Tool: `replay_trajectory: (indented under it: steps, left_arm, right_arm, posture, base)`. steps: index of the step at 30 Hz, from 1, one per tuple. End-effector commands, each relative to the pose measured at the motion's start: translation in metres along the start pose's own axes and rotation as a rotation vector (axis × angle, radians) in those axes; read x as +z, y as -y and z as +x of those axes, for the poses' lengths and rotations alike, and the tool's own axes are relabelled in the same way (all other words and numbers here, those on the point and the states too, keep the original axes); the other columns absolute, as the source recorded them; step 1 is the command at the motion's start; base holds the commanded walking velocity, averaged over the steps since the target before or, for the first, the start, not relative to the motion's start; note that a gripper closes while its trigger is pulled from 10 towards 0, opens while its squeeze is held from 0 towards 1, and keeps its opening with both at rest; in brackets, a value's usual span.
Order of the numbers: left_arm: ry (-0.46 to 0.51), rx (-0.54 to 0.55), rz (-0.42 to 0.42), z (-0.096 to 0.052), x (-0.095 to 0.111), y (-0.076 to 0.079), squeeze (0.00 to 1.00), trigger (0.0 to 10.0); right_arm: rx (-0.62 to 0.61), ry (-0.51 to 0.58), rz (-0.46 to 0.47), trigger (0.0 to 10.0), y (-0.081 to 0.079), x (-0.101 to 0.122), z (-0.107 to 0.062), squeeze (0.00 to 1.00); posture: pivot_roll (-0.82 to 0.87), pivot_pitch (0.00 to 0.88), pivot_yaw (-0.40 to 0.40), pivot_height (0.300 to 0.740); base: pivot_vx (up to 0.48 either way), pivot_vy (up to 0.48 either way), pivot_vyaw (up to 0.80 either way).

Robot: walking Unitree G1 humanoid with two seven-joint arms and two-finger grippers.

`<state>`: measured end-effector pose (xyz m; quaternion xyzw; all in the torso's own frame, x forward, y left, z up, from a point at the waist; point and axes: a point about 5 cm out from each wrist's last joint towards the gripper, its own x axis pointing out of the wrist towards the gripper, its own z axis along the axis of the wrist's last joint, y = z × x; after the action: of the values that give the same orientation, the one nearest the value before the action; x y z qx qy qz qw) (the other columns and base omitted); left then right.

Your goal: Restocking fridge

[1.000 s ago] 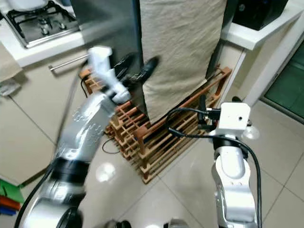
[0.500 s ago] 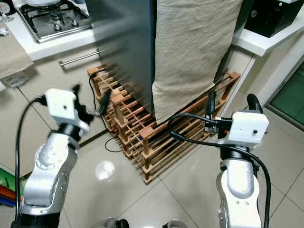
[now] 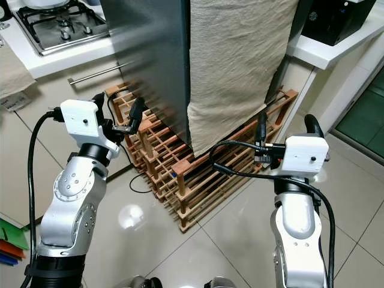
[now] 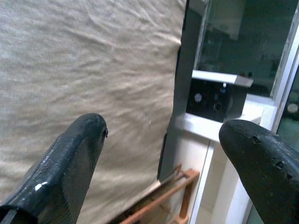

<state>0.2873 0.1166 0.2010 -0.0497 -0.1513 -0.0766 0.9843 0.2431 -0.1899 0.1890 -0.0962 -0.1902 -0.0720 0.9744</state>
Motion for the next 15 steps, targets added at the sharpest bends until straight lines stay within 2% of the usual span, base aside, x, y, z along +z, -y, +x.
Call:
replay_trajectory:
  steps: [1, 4, 6, 9, 11, 15]
  left_arm:
    - [0.067, 0.047, 0.001, 0.003, 0.015, -0.005, 0.0, 10.0]
    - [0.146, 0.075, 0.047, 0.012, 0.032, -0.009, 0.0, 10.0]
    - [0.194, 0.038, 0.07, 0.016, 0.042, -0.003, 0.0, 10.0]
    - [0.225, 0.002, 0.08, 0.019, 0.048, 0.003, 0.0, 10.0]
    - [0.277, -0.042, 0.083, 0.026, 0.06, 0.01, 0.0, 10.0]
    - [0.284, -0.049, 0.076, 0.029, 0.062, 0.012, 0.0, 10.0]
  right_arm:
    - [0.013, 0.066, -0.022, 10.0, 0.0, 0.013, 0.004, 0.52]
    - [0.036, 0.167, -0.038, 10.0, -0.003, 0.035, 0.013, 0.53]
    - [0.028, 0.202, -0.037, 10.0, -0.002, 0.043, 0.017, 0.53]
    - [0.019, 0.23, -0.036, 10.0, -0.001, 0.049, 0.021, 0.53]
    - [-0.002, 0.258, -0.034, 10.0, 0.001, 0.056, 0.025, 0.53]
    - [-0.009, 0.258, -0.033, 10.0, 0.002, 0.056, 0.026, 0.53]
  posture:
    - [-0.19, 0.033, 0.044, 0.74]
    - [-0.19, 0.031, 0.042, 0.74]
    - [-0.19, 0.028, 0.042, 0.74]
    - [-0.19, 0.025, 0.042, 0.74]
    - [-0.19, 0.023, 0.044, 0.74]
    - [-0.19, 0.023, 0.044, 0.74]
  base:
    - [0.48, 0.0, 0.0]
    - [0.48, 0.0, 0.0]
    - [0.48, 0.0, 0.0]
    - [0.48, 0.0, 0.0]
    - [0.48, 0.0, 0.0]
    - [0.48, 0.0, 0.0]
